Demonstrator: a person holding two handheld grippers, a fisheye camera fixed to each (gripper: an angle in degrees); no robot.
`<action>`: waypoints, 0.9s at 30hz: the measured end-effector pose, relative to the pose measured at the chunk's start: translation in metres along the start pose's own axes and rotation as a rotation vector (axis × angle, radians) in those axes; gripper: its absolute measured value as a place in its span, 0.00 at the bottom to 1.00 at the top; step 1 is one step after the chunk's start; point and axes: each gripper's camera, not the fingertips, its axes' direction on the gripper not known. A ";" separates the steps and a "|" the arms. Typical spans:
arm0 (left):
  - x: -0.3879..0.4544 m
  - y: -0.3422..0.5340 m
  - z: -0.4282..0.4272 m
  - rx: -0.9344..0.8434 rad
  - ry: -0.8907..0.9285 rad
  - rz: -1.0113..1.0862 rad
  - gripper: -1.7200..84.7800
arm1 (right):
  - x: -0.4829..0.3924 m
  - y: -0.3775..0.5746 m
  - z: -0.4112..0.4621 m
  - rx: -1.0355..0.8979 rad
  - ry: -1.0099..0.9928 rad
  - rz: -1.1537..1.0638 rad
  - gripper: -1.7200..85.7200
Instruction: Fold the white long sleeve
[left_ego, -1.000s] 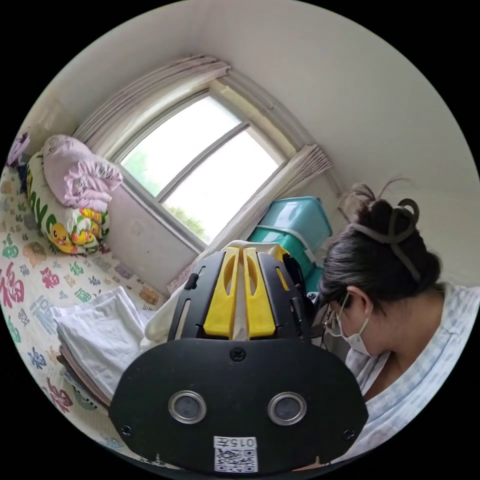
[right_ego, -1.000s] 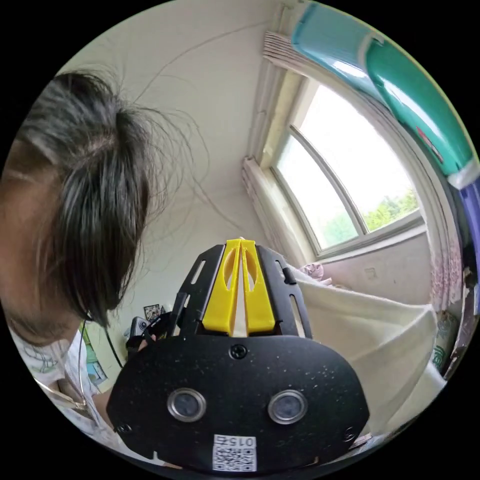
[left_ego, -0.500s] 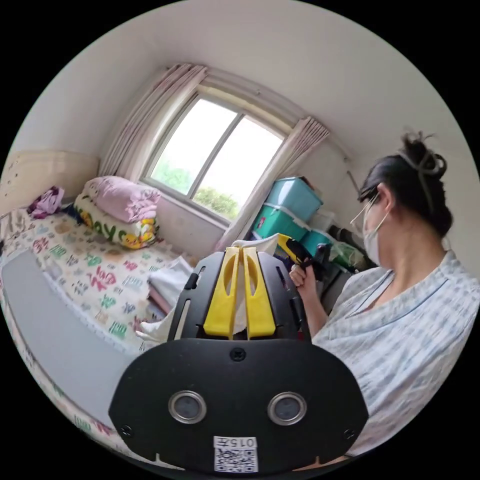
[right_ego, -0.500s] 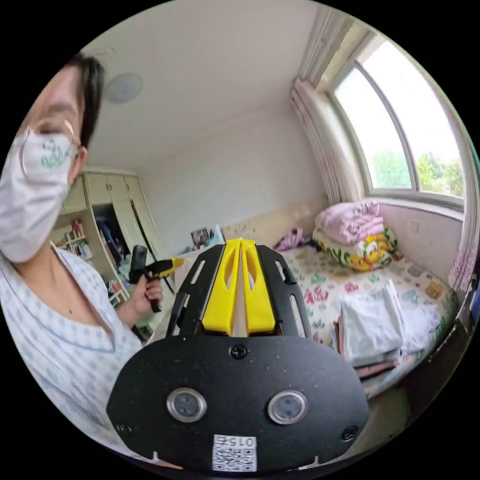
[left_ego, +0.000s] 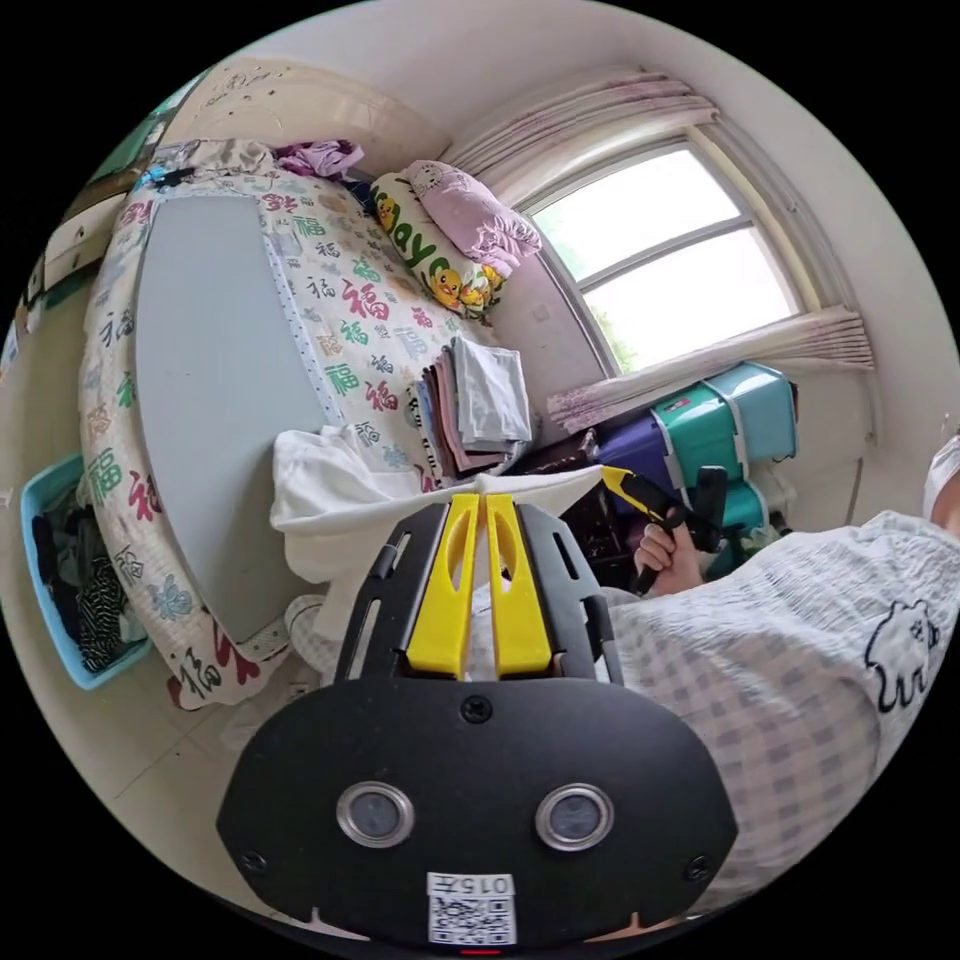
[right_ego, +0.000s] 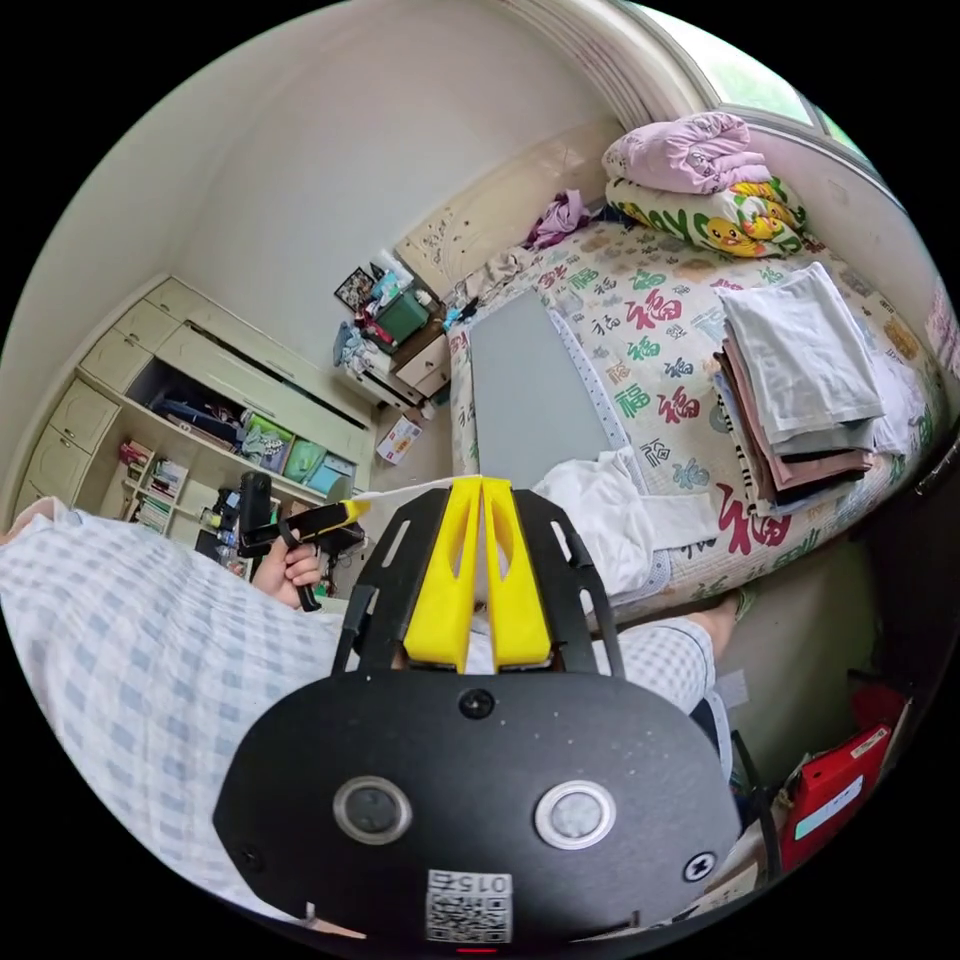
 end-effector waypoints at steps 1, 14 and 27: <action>0.000 -0.003 -0.004 0.007 -0.002 -0.013 0.01 | -0.003 -0.005 -0.002 -0.010 0.002 -0.002 0.01; 0.024 -0.018 -0.026 0.079 -0.137 -0.140 0.01 | -0.059 -0.109 -0.067 -0.107 0.064 0.017 0.01; 0.048 -0.063 -0.053 0.017 -0.212 -0.084 0.01 | -0.092 -0.202 -0.117 -0.085 0.054 0.058 0.02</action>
